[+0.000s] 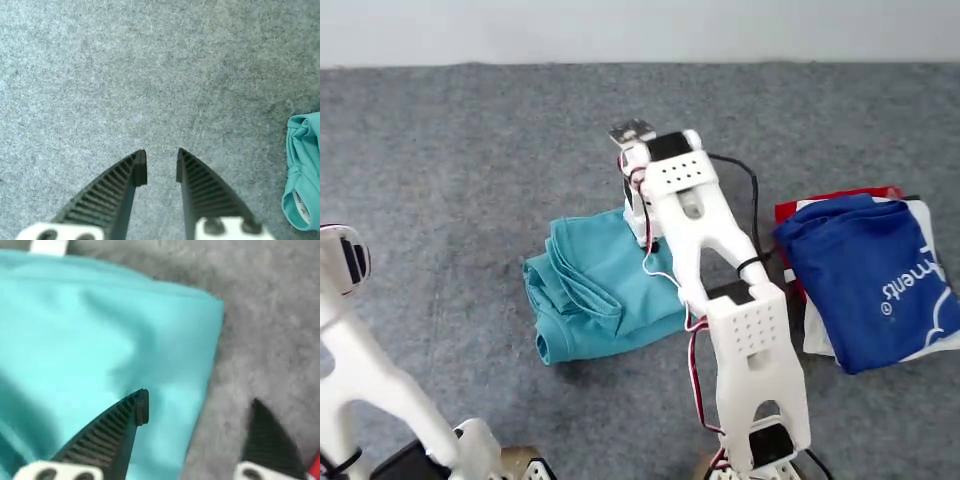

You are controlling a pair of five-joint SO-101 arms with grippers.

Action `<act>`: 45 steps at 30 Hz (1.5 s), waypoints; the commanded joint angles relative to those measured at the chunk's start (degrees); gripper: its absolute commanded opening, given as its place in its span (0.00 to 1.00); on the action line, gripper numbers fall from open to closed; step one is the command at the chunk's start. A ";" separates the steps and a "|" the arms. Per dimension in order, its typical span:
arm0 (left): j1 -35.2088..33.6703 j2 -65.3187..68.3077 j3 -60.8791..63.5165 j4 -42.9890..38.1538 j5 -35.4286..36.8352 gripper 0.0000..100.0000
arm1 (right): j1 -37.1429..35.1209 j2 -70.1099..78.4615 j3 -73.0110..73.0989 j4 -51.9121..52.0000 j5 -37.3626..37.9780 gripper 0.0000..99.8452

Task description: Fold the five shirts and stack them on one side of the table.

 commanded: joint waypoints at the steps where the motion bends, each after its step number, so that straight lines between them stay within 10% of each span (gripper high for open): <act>1: 0.26 -1.58 -0.04 0.97 0.35 0.11 | -4.70 -6.73 -4.84 5.49 0.79 0.23; 20: 0.26 -1.58 -0.04 0.97 0.35 0.11 | -26.86 -1.54 -4.31 5.32 -1.93 0.25; 45: 0.26 -1.58 0.04 0.97 0.35 0.11 | -24.04 3.21 -4.75 4.70 -1.58 0.06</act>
